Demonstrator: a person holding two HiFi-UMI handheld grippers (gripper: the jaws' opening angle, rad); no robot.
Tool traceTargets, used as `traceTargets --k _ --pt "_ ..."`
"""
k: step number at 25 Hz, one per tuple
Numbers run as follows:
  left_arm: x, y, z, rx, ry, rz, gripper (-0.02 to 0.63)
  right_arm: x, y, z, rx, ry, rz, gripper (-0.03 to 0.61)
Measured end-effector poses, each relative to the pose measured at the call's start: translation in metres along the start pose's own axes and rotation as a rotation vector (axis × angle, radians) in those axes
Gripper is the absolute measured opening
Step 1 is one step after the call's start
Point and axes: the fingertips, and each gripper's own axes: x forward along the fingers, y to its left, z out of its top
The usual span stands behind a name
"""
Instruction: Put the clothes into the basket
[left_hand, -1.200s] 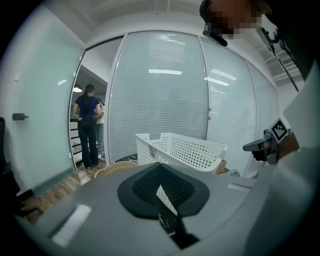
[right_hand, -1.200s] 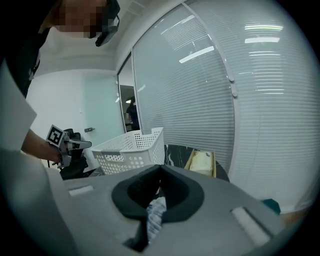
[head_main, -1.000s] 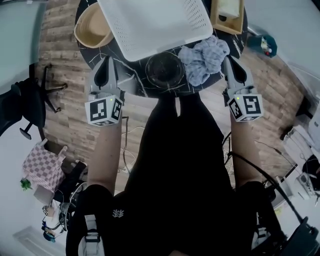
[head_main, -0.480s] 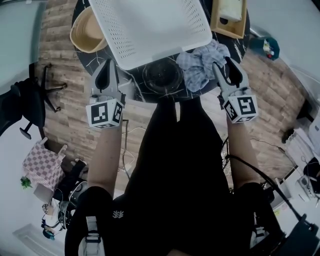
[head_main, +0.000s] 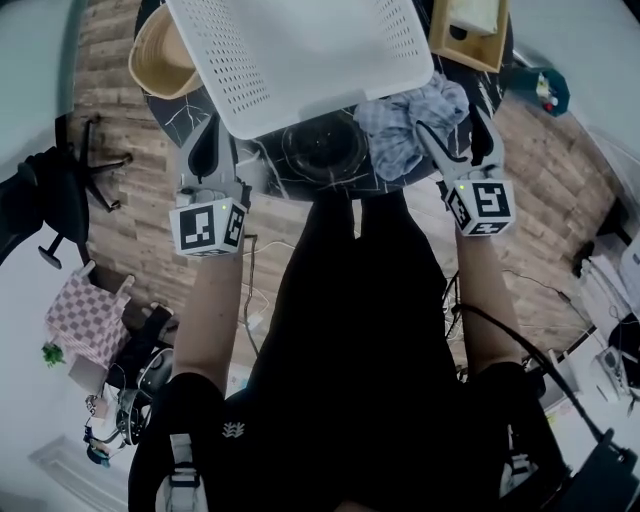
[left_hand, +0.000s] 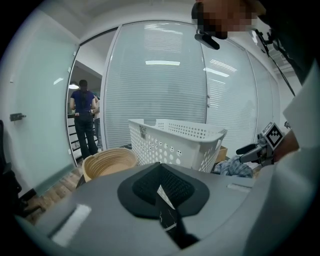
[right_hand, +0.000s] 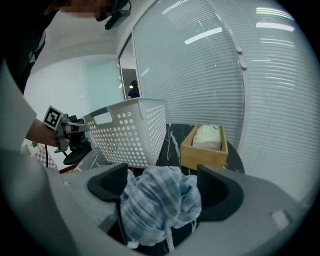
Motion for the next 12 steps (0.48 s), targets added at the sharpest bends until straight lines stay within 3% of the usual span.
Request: traceTargets --k 3,12 --pt "0.000 0.000 -0.004 0.000 0.009 0.004 0.006 0.007 -0.004 -0.008 0.028 0.018 -0.002 0.442" --pt "0.001 0.003 -0.008 -0.012 0.036 0.030 0.006 0.022 -0.008 -0.025 0.075 0.057 -0.005 0.442"
